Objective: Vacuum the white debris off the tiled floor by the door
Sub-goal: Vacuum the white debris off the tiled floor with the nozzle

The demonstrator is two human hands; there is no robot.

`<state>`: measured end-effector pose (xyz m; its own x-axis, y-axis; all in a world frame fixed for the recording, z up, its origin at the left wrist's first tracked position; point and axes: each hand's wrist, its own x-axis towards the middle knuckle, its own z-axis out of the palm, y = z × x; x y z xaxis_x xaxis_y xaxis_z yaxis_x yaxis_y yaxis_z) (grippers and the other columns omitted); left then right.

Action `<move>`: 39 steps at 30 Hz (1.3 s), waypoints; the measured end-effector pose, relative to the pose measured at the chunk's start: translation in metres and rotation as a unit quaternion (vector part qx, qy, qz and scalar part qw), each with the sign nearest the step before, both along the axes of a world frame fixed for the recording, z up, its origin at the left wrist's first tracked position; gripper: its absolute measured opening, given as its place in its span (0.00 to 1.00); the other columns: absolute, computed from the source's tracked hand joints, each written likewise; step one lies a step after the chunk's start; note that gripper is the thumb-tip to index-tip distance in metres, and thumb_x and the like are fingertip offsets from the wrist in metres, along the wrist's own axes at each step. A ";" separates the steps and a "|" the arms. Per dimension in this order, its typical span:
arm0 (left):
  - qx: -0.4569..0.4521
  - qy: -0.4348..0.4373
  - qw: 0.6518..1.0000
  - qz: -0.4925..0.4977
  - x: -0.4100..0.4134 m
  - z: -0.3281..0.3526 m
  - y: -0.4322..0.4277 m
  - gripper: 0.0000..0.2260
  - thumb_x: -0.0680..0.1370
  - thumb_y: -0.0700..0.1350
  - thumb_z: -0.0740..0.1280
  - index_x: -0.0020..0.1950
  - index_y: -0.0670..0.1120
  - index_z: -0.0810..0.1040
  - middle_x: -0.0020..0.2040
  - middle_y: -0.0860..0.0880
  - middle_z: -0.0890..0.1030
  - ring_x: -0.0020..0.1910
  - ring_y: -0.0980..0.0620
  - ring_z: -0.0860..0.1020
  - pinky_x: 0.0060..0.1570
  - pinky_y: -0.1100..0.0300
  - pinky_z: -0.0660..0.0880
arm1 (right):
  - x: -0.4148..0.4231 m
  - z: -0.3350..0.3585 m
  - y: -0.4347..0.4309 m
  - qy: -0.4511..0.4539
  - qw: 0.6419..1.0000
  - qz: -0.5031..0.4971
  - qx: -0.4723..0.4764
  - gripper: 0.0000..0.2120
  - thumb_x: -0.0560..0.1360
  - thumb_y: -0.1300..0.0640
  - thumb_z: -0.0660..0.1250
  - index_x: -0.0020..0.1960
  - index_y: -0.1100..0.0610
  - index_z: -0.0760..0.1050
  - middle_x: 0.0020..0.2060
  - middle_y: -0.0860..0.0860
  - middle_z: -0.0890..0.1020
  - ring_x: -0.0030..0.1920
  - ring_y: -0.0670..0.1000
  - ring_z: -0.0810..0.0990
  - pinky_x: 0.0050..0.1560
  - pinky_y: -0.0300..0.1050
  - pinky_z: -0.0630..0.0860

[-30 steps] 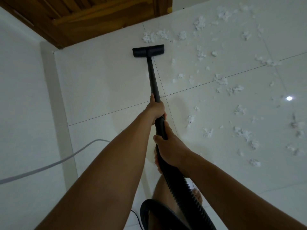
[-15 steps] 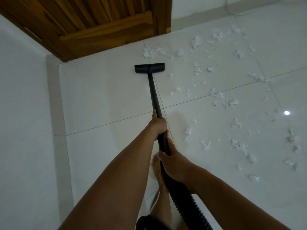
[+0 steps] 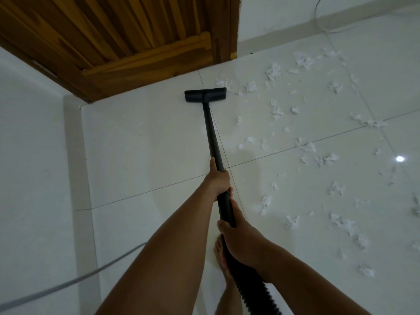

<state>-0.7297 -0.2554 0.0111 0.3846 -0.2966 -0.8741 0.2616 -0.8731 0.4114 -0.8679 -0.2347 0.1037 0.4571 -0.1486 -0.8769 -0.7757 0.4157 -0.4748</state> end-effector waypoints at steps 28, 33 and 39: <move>-0.016 0.061 0.996 0.065 -0.068 0.017 0.030 0.31 0.85 0.46 0.54 0.81 0.64 0.39 0.38 0.43 0.77 0.29 0.52 0.75 0.32 0.58 0.78 | -0.059 0.036 0.017 0.032 0.996 0.070 -0.034 0.33 0.87 0.53 0.54 0.82 0.39 0.36 0.44 0.53 0.78 0.27 0.46 0.76 0.20 0.33 0.70; -0.019 0.068 0.994 0.079 -0.087 0.015 0.033 0.31 0.85 0.47 0.54 0.80 0.65 0.39 0.38 0.43 0.77 0.29 0.52 0.75 0.32 0.58 0.78 | -0.080 0.039 0.019 0.018 0.994 0.090 -0.058 0.33 0.86 0.54 0.53 0.82 0.41 0.37 0.47 0.55 0.80 0.20 0.42 0.75 0.22 0.35 0.72; -0.017 0.061 0.996 0.070 -0.071 0.005 0.026 0.30 0.85 0.47 0.53 0.80 0.65 0.40 0.42 0.42 0.78 0.30 0.52 0.76 0.27 0.60 0.77 | -0.064 0.037 0.014 0.025 0.997 0.066 -0.033 0.33 0.86 0.55 0.53 0.82 0.39 0.37 0.56 0.60 0.79 0.18 0.42 0.74 0.19 0.32 0.69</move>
<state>-0.8004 -0.2296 0.0163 0.3151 -0.2773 -0.9076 0.4295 -0.8112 0.3969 -0.9316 -0.2204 0.1404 0.4320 -0.1486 -0.8896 -0.8455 0.2766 -0.4568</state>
